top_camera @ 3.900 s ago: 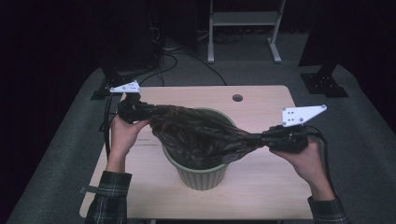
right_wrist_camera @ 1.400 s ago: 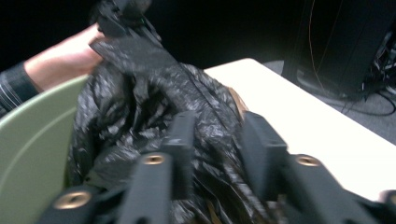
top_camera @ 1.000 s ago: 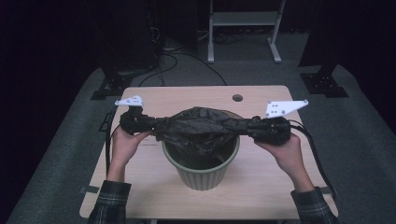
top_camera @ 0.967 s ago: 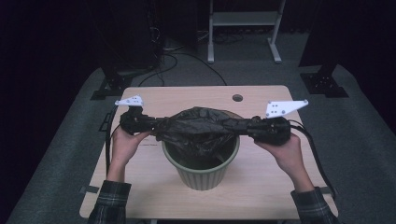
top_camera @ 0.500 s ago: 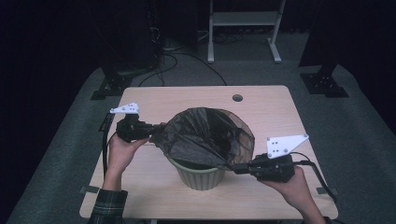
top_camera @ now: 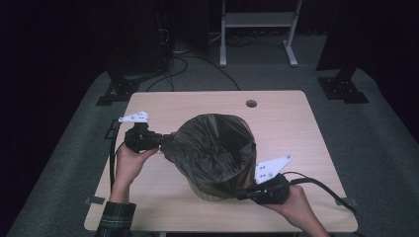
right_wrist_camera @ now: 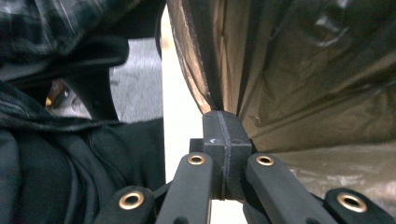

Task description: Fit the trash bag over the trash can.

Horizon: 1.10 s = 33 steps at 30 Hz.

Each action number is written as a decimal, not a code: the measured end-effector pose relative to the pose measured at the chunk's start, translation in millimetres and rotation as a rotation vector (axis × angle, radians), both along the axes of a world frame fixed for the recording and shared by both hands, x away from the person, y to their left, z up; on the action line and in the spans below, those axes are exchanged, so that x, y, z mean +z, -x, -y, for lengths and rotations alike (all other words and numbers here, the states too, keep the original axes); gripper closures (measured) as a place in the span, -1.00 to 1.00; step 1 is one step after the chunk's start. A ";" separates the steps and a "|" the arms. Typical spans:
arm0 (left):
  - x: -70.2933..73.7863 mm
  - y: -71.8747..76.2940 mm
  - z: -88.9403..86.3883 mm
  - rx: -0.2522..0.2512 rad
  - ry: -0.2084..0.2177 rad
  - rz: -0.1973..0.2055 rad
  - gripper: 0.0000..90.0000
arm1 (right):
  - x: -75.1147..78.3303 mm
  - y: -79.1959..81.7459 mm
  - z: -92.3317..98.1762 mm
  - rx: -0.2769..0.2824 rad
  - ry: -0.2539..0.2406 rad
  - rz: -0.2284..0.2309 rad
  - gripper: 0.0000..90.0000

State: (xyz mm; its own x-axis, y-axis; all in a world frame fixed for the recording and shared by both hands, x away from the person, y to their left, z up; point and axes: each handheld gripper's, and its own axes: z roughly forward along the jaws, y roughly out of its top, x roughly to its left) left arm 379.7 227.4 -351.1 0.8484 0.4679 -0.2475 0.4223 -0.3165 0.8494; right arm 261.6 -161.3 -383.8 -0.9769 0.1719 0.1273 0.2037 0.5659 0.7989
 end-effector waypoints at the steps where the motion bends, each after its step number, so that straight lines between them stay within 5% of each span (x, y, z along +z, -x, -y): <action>1: 0.0 0.0 0.0 0.000 0.000 0.000 1.00 | 0.0 0.0 0.0 0.000 0.000 0.000 1.00; 4: -1.9 -1.0 1.6 0.010 -0.027 -0.001 1.00 | -14.5 1.2 -9.5 0.017 0.048 -0.017 1.00; 9: -4.4 -2.9 2.3 0.021 -0.051 -0.006 1.00 | -21.3 -1.9 -7.7 0.002 0.049 -0.036 1.00; 12: -3.9 -2.8 1.1 0.022 -0.050 -0.002 1.00 | -9.3 -2.2 6.4 -0.030 0.002 -0.014 0.77; 17: -3.9 -4.0 -1.3 0.035 -0.061 0.000 1.00 | 17.2 -0.5 28.0 -0.065 -0.079 0.033 0.66; 23: -4.8 -5.6 -2.2 0.033 -0.057 -0.002 1.00 | 49.2 -18.9 64.8 -0.251 -0.152 0.167 0.24; 26: -5.1 -6.5 -1.8 0.031 -0.054 -0.003 1.00 | 53.7 -37.8 67.9 -0.270 -0.124 0.181 0.17; 33: -3.7 -8.9 -3.2 0.034 -0.056 -0.006 1.00 | 48.4 -64.9 62.1 -0.211 -0.110 0.167 0.14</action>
State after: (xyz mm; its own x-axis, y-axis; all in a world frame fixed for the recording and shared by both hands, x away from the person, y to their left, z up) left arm 388.5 230.6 -354.8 0.8302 0.5100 -0.2252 0.4388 -0.3486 0.8282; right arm 326.5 -223.4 -335.4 -0.9301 0.3673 -0.0036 0.1677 0.4333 0.8855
